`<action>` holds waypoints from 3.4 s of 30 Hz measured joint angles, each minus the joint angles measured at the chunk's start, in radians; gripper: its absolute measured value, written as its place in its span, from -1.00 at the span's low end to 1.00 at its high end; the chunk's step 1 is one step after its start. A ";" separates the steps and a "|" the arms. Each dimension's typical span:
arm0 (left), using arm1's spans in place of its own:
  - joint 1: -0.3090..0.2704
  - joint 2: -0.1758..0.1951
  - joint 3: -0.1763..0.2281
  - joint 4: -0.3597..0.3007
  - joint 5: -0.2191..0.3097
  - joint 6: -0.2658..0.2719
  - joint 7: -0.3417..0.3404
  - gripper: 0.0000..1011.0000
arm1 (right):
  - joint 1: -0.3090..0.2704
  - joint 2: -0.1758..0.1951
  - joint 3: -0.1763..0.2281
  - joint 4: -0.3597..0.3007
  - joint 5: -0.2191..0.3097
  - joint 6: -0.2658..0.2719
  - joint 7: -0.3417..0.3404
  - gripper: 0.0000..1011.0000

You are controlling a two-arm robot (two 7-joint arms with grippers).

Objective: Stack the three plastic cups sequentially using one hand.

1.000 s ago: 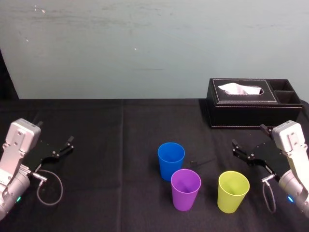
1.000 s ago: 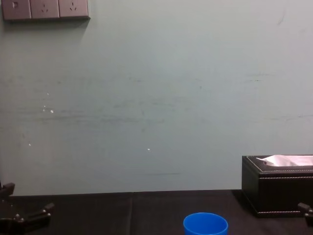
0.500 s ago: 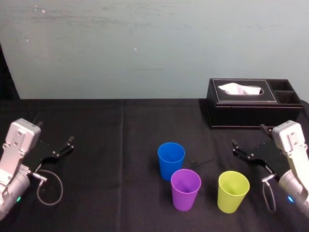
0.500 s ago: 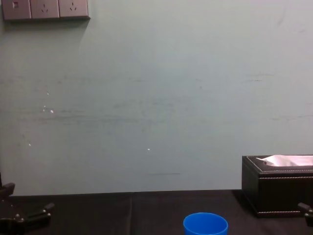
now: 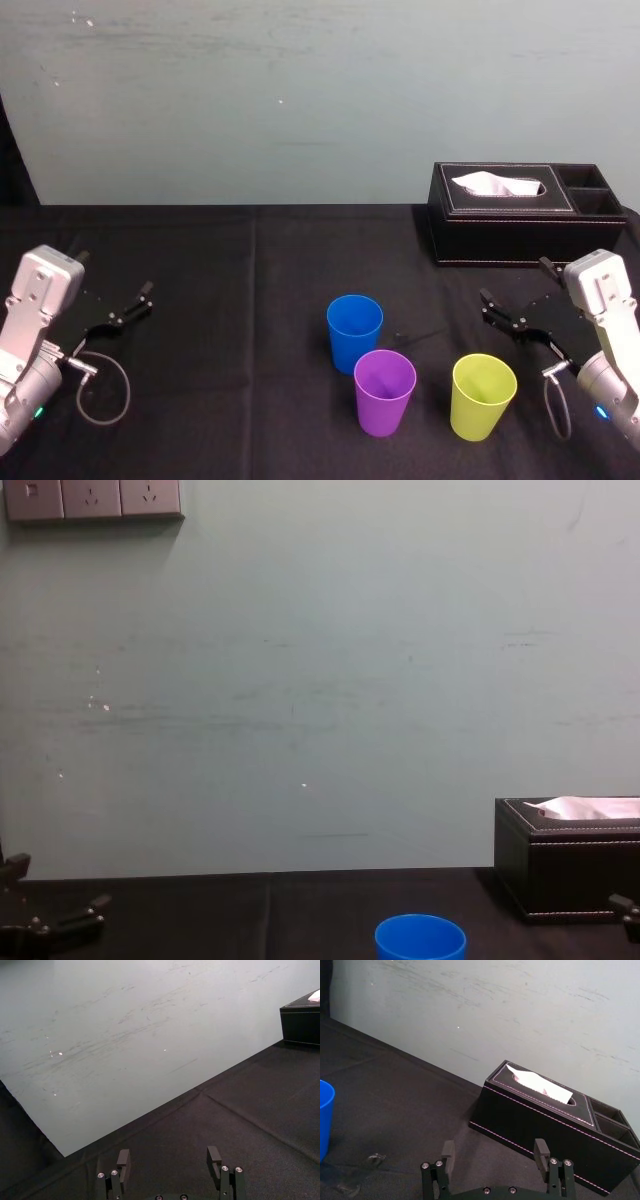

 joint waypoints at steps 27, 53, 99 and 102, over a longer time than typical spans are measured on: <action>0.000 0.000 0.000 0.000 0.000 0.000 0.000 0.98 | -0.050 0.001 0.064 -0.065 0.021 -0.002 0.006 0.98; 0.000 0.000 0.000 0.000 0.000 0.000 0.000 0.98 | -0.576 0.231 0.381 -0.333 0.348 -0.057 0.319 0.98; 0.000 0.000 0.000 0.000 0.000 0.000 0.000 0.98 | -0.414 0.026 0.260 -0.255 0.201 0.062 0.407 0.98; 0.000 0.000 0.000 0.000 0.000 0.000 0.000 0.98 | -0.399 0.014 0.258 -0.248 0.185 0.069 0.407 0.98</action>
